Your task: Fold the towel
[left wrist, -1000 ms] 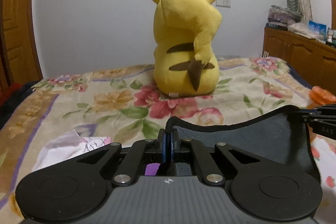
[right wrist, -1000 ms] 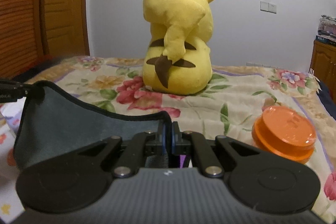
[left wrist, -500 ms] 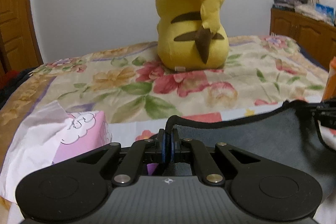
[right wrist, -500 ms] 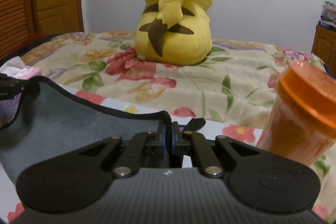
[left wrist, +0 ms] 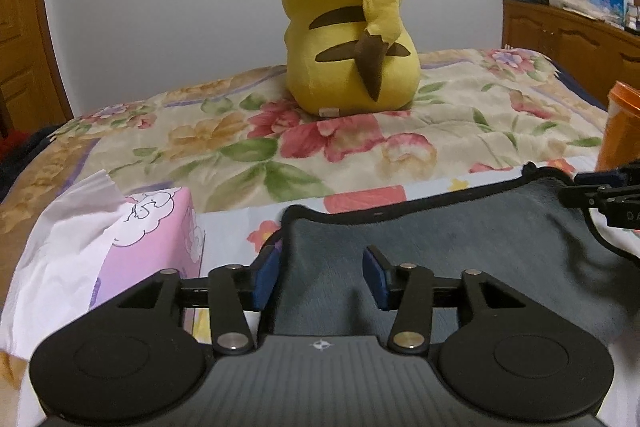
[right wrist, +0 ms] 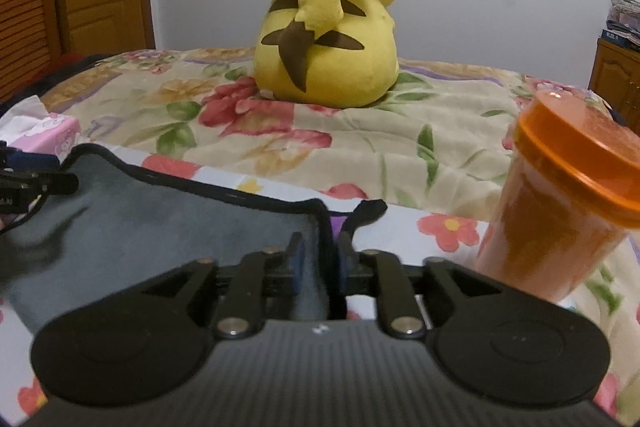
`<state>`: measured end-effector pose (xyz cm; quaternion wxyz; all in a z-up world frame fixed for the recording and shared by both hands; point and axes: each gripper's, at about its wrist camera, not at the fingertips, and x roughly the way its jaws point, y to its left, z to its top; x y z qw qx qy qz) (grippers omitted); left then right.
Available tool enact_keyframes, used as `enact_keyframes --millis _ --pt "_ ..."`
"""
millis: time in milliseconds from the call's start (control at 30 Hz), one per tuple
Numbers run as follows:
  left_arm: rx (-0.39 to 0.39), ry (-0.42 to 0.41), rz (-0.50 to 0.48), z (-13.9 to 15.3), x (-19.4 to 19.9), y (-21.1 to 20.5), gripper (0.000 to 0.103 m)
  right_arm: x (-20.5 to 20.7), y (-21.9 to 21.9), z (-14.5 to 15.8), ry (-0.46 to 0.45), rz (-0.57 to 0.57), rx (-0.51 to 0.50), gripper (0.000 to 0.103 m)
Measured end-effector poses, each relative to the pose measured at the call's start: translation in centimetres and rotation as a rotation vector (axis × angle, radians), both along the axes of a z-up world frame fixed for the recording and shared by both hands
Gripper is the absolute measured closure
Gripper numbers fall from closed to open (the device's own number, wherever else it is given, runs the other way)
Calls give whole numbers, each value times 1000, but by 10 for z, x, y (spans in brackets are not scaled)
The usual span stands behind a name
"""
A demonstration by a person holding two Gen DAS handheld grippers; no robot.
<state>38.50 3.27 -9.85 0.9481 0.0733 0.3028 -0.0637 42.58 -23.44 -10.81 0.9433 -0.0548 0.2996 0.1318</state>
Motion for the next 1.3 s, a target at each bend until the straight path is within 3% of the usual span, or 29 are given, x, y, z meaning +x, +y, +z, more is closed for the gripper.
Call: enact_keyframes --millis 367,567,867,1133,1300 --pt "-10 11 -30 16 -46 -6 38 -47 -1 20 25 28 39 57" --pt "-12 17 -34 30 -75 -7 30 -75 -8 34 28 6 55 46" --pt "-9 20 -45 50 -115 -9 23 -115 -19 55 16 -6 52 42" --pt "7 12 -63 67 -141 -15 16 -140 -23 73 -12 -19 73 17" --pt "14 -9 -69 81 -158 -18 6 -153 -25 83 -33 -25 84 2"
